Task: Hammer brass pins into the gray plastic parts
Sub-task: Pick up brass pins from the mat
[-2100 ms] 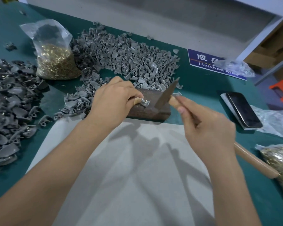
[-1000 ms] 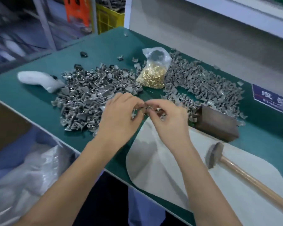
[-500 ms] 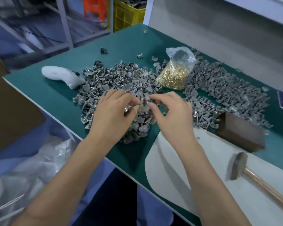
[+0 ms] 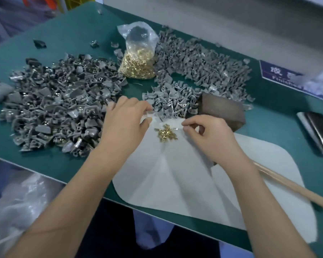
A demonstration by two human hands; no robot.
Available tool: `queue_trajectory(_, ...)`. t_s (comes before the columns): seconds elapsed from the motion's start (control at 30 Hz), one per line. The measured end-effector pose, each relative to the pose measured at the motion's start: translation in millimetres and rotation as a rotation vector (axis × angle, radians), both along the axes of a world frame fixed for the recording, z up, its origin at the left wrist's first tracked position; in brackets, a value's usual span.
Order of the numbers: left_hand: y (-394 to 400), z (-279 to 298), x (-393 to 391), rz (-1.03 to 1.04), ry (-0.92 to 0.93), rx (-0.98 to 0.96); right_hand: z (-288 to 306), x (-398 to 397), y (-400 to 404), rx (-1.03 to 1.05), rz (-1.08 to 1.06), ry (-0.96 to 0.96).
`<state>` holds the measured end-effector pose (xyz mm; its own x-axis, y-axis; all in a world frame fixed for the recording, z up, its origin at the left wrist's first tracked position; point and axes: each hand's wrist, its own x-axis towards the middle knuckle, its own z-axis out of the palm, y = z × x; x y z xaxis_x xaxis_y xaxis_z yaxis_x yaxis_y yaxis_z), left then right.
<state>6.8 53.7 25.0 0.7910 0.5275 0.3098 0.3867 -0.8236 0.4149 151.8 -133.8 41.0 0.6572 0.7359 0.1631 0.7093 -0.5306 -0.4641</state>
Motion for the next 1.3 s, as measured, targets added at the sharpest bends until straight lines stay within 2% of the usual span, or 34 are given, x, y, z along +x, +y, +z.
queue_trajectory(0.1, 1, -2, 8, 0.098, 0.067, 0.055, -4, 0, 2, -0.039, 0.059, 0.033)
queue_trajectory(0.3, 6, -2, 11, 0.185, 0.135, 0.084, -12, -7, 7, 0.052, 0.075, 0.053)
queue_trajectory(0.73, 12, 6, 6, 0.106, 0.004, 0.053, -14, -6, 6, 0.090, 0.096, 0.071)
queue_trajectory(0.8, 7, 8, 5, 0.047, -0.094, -0.065, -15, -6, 6, 0.103, 0.098, 0.075)
queue_trajectory(0.93, -8, 16, 7, -0.086, -0.262, -0.578, -17, -5, 5, 0.133, 0.092, 0.086)
queue_trajectory(1.0, -14, 18, 9, -0.109, -0.286, -0.745, -17, -5, 5, 0.139, 0.093, 0.082)
queue_trajectory(1.03, -16, 17, 9, -0.097, -0.258, -0.722, -17, -5, 5, 0.139, 0.096, 0.082)
queue_trajectory(1.07, -18, 14, 8, -0.061, -0.199, -0.602, -17, -5, 5, 0.139, 0.097, 0.084)
queue_trajectory(1.17, -16, 5, 4, 0.118, 0.011, -0.049, -16, -6, 5, 0.137, 0.094, 0.100)
queue_trajectory(1.3, -5, 1, 2, 0.237, 0.111, 0.064, -14, -7, 5, 0.125, 0.096, 0.101)
